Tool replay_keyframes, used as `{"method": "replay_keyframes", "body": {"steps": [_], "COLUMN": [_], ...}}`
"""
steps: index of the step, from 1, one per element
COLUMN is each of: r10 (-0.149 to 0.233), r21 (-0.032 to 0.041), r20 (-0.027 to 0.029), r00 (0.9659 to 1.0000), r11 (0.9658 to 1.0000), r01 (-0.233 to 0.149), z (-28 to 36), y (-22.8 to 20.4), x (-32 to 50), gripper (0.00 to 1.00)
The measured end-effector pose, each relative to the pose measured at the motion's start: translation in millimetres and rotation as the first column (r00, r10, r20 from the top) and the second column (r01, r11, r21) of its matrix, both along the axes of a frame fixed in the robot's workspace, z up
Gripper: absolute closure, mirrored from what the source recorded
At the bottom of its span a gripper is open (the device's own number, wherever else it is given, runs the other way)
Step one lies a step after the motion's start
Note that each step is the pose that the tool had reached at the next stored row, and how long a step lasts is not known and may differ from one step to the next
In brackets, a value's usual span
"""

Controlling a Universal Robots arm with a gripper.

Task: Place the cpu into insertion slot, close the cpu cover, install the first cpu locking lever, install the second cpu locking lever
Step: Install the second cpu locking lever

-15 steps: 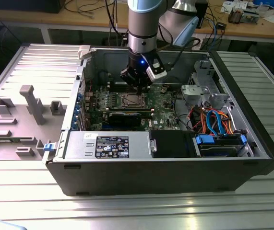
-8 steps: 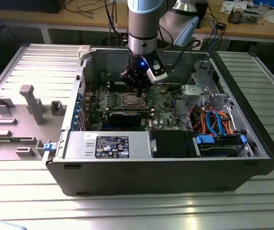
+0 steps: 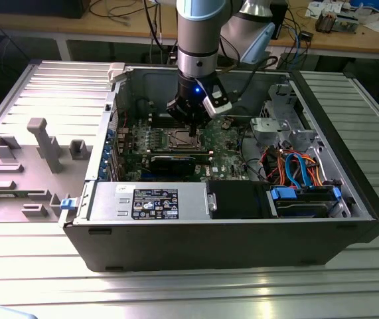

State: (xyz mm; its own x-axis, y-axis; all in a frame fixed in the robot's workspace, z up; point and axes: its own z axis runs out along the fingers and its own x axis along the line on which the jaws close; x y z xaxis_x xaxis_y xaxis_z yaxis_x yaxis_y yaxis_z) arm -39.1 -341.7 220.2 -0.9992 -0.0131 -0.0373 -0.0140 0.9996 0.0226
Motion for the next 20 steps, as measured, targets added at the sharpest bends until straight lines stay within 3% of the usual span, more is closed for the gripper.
{"method": "replay_keyframes", "body": {"steps": [14, 18, 20], "r10": [0.0, 0.0, 0.0], "r21": [-0.0001, -0.0001, 0.0003], "r20": [-0.0001, -0.0005, -0.0025], "r00": [1.0, 1.0, 1.0], "r11": [1.0, 1.0, 1.0], "r01": [0.0, 0.0, 0.0], "z": [0.2, 10.5, 11.7], "y": [-1.2, -1.1, -1.1], "x": [0.0, 0.0, 0.1], "gripper": [0.89, 0.89, 0.89]}}
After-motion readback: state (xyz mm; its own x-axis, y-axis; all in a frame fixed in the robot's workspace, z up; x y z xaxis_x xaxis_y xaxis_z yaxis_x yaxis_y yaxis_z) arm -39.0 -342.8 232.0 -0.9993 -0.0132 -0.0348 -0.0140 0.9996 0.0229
